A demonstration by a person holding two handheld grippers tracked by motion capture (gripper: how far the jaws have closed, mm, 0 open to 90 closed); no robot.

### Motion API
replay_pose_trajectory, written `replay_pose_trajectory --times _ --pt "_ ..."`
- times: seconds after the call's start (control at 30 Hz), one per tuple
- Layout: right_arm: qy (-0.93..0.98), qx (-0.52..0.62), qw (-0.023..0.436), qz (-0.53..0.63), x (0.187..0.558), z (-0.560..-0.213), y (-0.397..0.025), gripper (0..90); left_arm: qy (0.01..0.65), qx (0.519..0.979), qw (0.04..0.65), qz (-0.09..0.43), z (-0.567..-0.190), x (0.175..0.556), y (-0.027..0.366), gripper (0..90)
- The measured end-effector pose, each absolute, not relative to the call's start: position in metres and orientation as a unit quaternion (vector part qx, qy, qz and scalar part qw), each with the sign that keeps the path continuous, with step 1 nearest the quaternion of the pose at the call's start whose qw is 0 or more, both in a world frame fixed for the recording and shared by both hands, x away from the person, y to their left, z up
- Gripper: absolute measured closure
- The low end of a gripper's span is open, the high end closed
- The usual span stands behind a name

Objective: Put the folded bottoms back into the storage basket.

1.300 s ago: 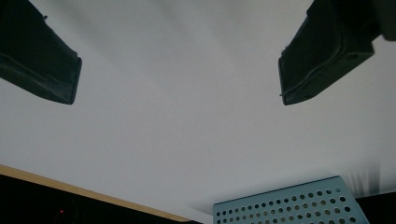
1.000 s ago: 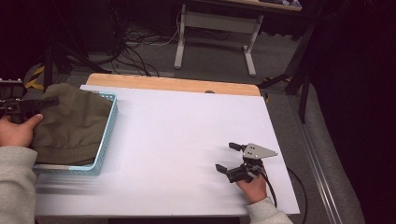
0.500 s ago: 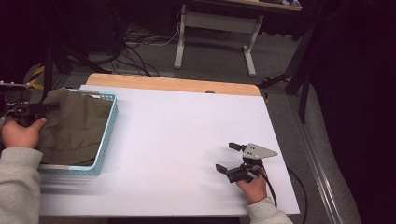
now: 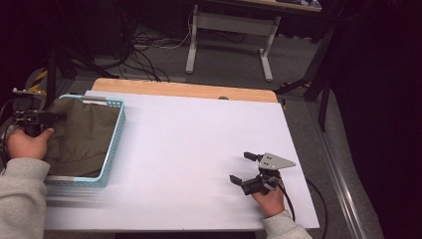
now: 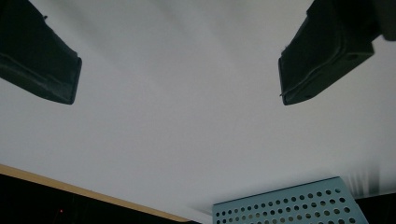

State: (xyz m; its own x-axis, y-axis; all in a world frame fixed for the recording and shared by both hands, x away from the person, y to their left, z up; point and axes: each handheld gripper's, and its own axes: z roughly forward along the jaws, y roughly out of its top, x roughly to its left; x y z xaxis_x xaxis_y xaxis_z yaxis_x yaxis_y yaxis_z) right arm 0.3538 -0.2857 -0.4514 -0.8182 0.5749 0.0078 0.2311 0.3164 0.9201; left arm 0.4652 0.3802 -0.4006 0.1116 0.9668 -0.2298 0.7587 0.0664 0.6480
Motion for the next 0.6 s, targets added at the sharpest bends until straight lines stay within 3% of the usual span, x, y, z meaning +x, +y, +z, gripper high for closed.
replay_pose_trajectory --times 0.13,0.17,0.27,0.43,0.6 --pt "0.795 0.254 0.163 0.527 0.354 -0.451 -0.286 0.0 0.637 0.666 0.344 0.179 -0.394 0.460 0.382 64.9" --pt "0.794 0.254 0.163 0.527 0.354 -0.451 -0.286 0.0 0.625 0.670 0.345 0.202 -0.389 0.456 0.384 56.2" --pt "0.794 0.255 0.163 0.527 0.354 -0.451 -0.286 0.0 0.618 0.672 0.348 0.214 -0.380 0.449 0.384 52.8" --pt "0.793 0.254 0.161 0.529 0.355 -0.452 -0.286 0.0 0.611 0.688 0.325 0.221 -0.370 0.435 0.379 56.4" --pt "0.794 0.253 0.160 0.530 0.355 -0.452 -0.286 0.0 0.609 0.700 0.299 0.223 -0.365 0.422 0.376 67.5"
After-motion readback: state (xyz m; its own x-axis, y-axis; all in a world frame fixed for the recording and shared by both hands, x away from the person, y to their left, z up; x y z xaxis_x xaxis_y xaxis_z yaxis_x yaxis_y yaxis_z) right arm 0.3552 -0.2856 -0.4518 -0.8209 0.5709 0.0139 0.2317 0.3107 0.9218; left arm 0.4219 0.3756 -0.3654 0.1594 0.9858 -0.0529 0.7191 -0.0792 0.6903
